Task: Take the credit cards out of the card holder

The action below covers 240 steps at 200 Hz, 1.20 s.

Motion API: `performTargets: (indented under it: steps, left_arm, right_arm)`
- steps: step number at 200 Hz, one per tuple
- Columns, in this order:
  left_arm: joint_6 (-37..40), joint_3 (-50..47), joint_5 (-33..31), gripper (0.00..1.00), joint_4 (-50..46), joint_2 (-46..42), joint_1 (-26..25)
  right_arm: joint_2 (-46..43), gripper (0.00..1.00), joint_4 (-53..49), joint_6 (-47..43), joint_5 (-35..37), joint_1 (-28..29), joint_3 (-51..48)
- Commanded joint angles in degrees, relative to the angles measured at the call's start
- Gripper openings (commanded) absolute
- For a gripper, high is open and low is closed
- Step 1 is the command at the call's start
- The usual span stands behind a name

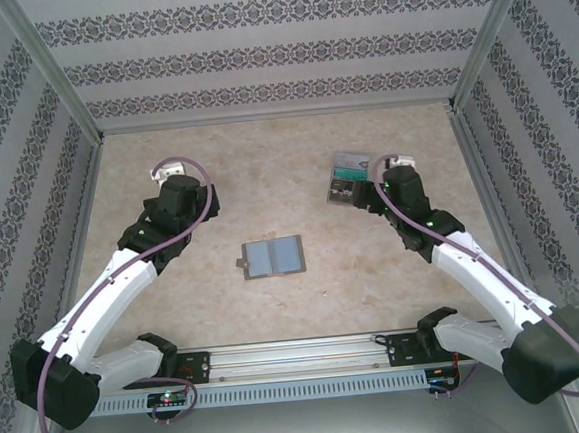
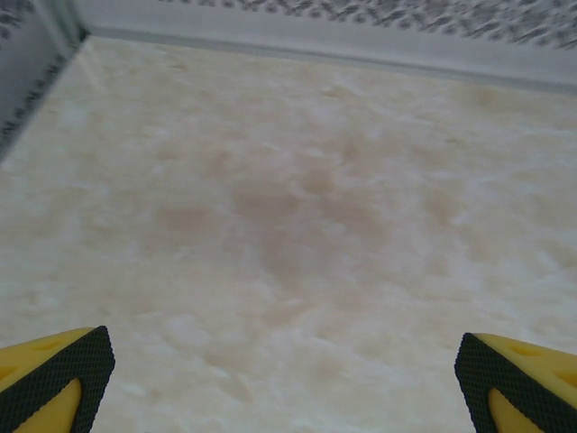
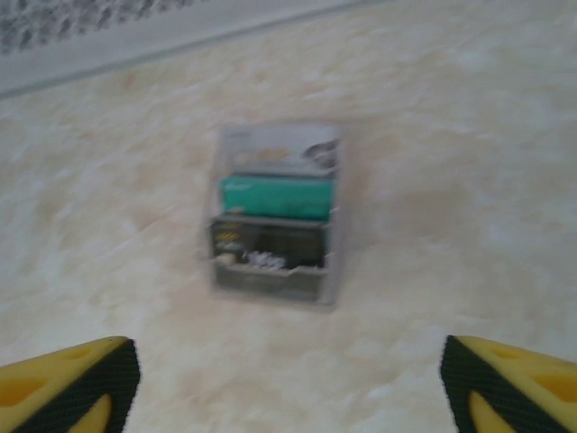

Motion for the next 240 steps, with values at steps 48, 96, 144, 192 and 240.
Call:
performTargets:
  steps: [48,96,144,192,240]
  left_arm:
    - [8.2,-11.4,-0.4,1.00,17.8,4.7,16.5]
    - [10.6,-13.6,3.2,0.99,32.8,18.9,22.7]
    - [11.7,-16.3,10.9,0.99,45.3,25.3,26.7]
    - [16.1,-24.7,20.9,1.00,58.4,21.3,26.9]
    - [18.9,-27.6,25.4,1.00,64.1,21.0,26.4]
  right_arm:
    - [1.8,0.98,22.9,-18.1,3.1,-9.8,-13.6]
    - [18.2,0.98,42.7,-20.1,6.9,-14.3,-15.6]
    - [25.4,0.98,52.5,-22.0,0.9,-16.0,-14.7]
    - [26.5,0.98,64.7,-21.5,-4.1,-17.7,-21.2]
    - [27.0,0.98,64.2,-22.2,-6.9,-18.0,-20.7]
